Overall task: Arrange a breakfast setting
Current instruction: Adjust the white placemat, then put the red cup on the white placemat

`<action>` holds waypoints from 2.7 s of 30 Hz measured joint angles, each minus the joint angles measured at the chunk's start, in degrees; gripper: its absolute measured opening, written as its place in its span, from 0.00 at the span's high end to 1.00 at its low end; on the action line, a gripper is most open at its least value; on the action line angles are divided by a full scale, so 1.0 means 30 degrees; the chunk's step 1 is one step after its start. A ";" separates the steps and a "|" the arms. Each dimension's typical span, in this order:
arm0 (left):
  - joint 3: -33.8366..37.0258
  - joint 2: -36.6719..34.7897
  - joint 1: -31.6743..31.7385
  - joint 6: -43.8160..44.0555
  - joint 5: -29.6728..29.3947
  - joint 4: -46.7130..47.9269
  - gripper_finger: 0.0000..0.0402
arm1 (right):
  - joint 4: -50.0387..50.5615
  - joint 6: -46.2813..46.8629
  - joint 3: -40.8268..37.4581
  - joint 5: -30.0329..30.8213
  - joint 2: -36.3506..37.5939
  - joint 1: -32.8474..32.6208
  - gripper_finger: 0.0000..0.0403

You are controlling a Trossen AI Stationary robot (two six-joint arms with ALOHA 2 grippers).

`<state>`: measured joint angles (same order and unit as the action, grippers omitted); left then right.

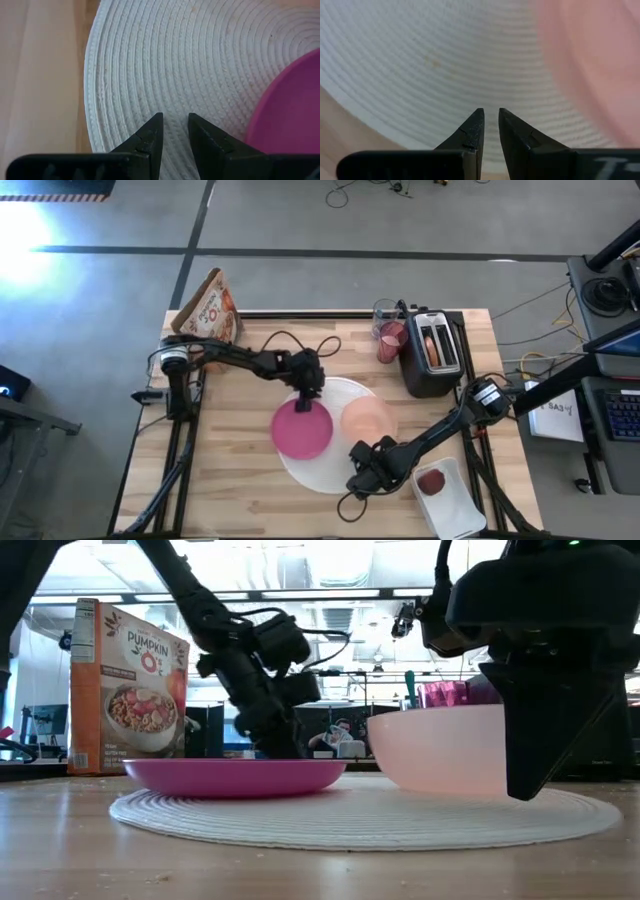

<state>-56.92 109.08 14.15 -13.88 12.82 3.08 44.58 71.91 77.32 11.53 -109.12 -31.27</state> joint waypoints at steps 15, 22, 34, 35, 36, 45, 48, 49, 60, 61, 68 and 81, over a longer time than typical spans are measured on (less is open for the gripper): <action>-0.4879 0.2328 0.0030 -0.2374 0.0618 0.3729 0.81 | 0.0458 0.0685 0.0000 -0.0182 0.0132 -0.0168 0.88; -0.7240 0.1255 0.0138 -0.3956 0.2053 0.8318 0.81 | 0.0673 0.0154 0.0000 -0.0880 0.0542 -0.0204 0.88; -0.8628 -0.0926 -0.0430 -0.3060 0.4149 1.3292 0.81 | 0.0647 -0.3274 0.0073 0.0951 0.3246 -0.0204 0.88; -0.8628 -0.1200 -0.0601 -0.3051 0.4244 1.3653 0.81 | 0.0665 -0.3668 0.0070 0.1196 0.3497 -0.0204 0.88; -0.8628 -0.1498 -0.0780 -0.3077 0.4351 1.4078 0.81 | 0.0723 -0.4152 0.0066 0.1436 0.3753 -0.0192 0.88; -0.8458 -0.4129 -0.3179 -0.3309 0.4486 1.6879 0.81 | 0.2491 -0.6717 -0.0279 0.5001 0.5966 0.0893 0.88; -0.7893 -0.4951 -0.4396 -0.2260 0.4454 1.6328 0.81 | 0.3566 -0.6765 -0.0890 0.6668 0.6661 0.1458 0.88; -0.7583 -0.5268 -0.4840 -0.2081 0.4472 1.6151 0.81 | 0.4086 -0.6816 -0.1107 0.7021 0.6844 0.1710 0.88; -0.3084 -0.8351 -0.8270 0.3605 0.1115 0.9595 0.81 | 0.3236 -0.8489 -0.6162 0.7246 1.1634 0.4213 0.88; -0.2662 -0.8555 -0.8389 0.3886 0.0365 0.8665 0.81 | 0.2692 -0.8513 -0.6778 0.7242 1.2211 0.4427 0.88; 0.0930 -0.8916 -0.8663 0.3494 -0.3294 -0.3776 0.81 | -0.0913 -0.8755 -0.9632 0.7156 1.5551 0.5300 0.88; 0.4603 -0.8277 -0.8577 0.3220 -0.3276 -1.2867 0.81 | -0.3274 -1.2530 -0.9203 0.6521 1.7162 0.5355 0.84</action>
<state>-43.11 84.25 -11.58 -4.22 3.00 -35.52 34.76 34.32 49.71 31.09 -57.63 -15.20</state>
